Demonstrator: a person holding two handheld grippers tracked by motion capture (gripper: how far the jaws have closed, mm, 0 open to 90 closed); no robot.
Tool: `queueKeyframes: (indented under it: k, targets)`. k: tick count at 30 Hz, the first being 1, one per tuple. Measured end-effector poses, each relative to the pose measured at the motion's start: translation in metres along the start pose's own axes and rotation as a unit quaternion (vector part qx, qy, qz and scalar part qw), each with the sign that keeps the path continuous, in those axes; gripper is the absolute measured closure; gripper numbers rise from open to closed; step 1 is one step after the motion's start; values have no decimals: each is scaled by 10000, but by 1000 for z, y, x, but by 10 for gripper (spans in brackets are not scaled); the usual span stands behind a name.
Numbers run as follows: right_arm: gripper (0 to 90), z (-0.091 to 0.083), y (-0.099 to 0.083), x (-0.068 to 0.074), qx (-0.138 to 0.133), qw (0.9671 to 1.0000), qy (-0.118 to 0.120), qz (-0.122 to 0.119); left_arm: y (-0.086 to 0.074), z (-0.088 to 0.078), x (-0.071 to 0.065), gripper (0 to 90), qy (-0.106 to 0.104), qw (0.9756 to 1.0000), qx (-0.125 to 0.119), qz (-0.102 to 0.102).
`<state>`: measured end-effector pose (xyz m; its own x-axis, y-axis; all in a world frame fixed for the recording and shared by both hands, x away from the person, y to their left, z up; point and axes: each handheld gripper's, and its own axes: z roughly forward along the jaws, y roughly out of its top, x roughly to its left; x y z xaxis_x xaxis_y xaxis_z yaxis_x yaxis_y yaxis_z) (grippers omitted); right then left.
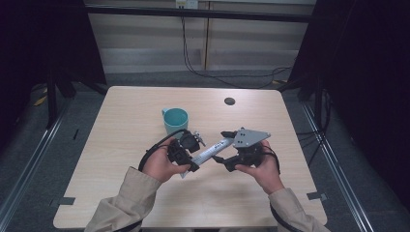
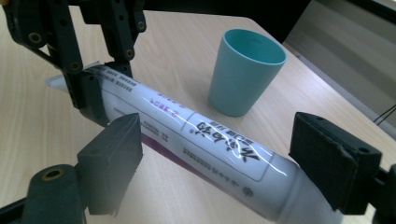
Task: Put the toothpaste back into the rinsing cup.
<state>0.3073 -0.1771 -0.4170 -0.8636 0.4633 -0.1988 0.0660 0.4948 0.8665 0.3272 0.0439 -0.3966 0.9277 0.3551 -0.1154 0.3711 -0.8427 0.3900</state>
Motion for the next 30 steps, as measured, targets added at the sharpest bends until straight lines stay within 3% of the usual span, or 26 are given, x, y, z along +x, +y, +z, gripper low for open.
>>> queueKeyframes:
  k: [17,25,27,28,30]
  targets:
    - [167,4,-7,3,158,9996,243,33,-1,-14,2,732,-4,9983,-566,-166]
    - [176,7,-12,3,274,9995,154,-24,5,-23,2,733,-16,9963,-837,-212]
    - [194,7,-12,3,344,9993,110,-64,7,-25,2,732,-73,9959,-882,-193]
    - [230,7,-12,4,379,9992,82,-96,8,-25,2,733,-126,9954,-910,-254]
    - [329,7,-13,4,450,9988,30,-191,11,-26,1,733,-153,9953,-942,-172]
